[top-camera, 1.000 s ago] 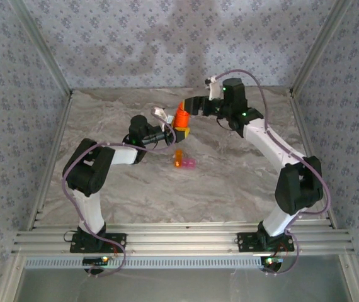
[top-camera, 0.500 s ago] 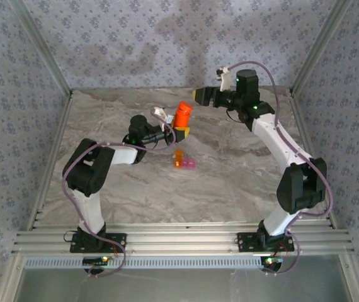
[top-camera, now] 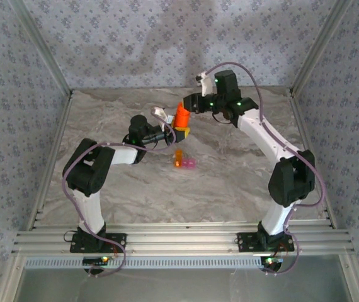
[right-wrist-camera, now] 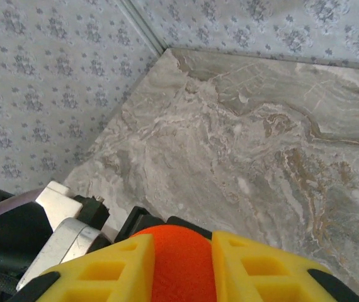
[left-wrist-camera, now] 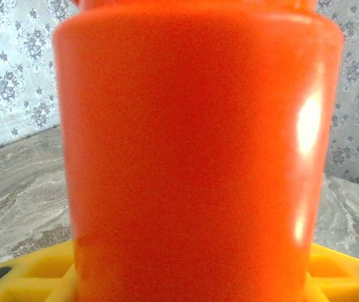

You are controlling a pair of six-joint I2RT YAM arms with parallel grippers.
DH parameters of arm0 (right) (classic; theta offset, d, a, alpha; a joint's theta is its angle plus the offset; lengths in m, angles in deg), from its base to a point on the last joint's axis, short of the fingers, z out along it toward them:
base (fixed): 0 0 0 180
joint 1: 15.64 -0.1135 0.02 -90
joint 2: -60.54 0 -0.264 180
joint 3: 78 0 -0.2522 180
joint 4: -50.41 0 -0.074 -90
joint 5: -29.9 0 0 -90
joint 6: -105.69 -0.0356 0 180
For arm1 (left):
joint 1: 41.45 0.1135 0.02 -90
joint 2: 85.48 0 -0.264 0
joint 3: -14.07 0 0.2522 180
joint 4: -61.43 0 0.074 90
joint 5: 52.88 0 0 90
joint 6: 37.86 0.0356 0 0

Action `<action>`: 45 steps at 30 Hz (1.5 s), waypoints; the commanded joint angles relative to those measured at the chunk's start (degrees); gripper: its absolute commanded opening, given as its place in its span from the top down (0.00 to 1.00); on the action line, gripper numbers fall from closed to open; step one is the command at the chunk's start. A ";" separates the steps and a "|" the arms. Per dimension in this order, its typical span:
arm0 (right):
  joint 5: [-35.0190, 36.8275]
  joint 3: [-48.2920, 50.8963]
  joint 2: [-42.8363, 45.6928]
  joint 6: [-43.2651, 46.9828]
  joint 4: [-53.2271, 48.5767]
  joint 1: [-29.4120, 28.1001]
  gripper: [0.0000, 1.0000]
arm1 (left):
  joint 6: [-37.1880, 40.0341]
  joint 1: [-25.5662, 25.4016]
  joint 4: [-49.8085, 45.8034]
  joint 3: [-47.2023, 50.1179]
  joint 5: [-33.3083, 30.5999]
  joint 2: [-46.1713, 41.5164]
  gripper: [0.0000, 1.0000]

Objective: Sort the pills into containers

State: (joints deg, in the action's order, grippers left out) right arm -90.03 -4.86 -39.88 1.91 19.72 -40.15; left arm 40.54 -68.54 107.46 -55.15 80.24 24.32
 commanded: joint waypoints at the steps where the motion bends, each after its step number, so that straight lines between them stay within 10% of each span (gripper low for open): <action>1: 3.17 -2.30 -1.00 5.23 -6.65 -2.55 0.71 | 0.31 0.27 3.13 -1.55 0.96 -2.98 1.00; 45: 1.55 14.51 3.11 -0.03 2.37 -4.83 0.79 | -1.91 1.27 9.30 1.13 -2.54 -3.63 1.00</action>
State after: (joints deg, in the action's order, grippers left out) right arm -85.35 6.13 -36.39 4.62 28.09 -42.86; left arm 40.47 -68.36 104.44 -52.49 81.13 24.34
